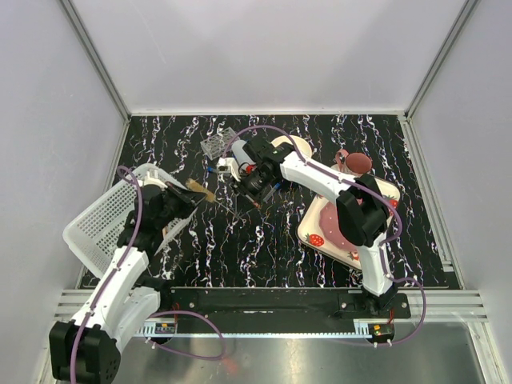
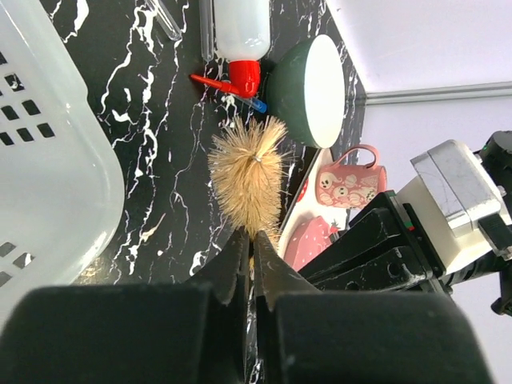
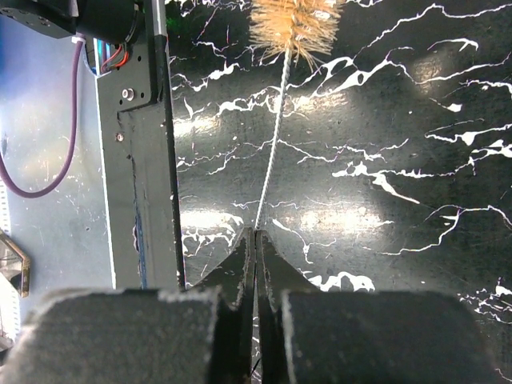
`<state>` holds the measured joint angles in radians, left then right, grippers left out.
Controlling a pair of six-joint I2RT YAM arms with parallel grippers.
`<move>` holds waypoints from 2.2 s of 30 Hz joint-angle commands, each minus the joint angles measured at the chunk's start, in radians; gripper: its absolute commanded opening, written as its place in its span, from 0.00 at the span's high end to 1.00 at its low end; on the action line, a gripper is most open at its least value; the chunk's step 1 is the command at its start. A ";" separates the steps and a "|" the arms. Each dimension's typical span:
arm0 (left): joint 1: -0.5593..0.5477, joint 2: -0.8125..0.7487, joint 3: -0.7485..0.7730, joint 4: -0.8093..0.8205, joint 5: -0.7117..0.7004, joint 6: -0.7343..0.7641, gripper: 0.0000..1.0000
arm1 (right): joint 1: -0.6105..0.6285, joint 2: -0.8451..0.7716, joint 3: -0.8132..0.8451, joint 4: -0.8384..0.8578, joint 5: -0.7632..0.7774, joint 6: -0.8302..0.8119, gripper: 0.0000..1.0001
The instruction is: Organize the chemistry lab equipment
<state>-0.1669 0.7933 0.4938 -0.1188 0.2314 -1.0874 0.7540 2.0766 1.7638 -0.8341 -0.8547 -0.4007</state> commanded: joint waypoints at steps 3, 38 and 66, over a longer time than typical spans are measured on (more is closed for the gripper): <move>-0.003 -0.022 0.045 -0.031 0.000 0.102 1.00 | 0.015 -0.084 -0.021 0.026 0.020 -0.026 0.99; 0.573 -0.019 0.491 -0.605 -0.199 0.608 1.00 | 0.013 -0.386 -0.245 0.127 0.057 -0.069 0.00; 0.452 0.070 0.499 -0.671 -0.212 0.820 0.09 | -0.061 -0.431 -0.280 0.184 0.054 -0.024 0.00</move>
<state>0.2874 0.9306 0.9825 -0.8360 -0.0368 -0.2913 0.7338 1.7107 1.4933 -0.7177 -0.7952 -0.4534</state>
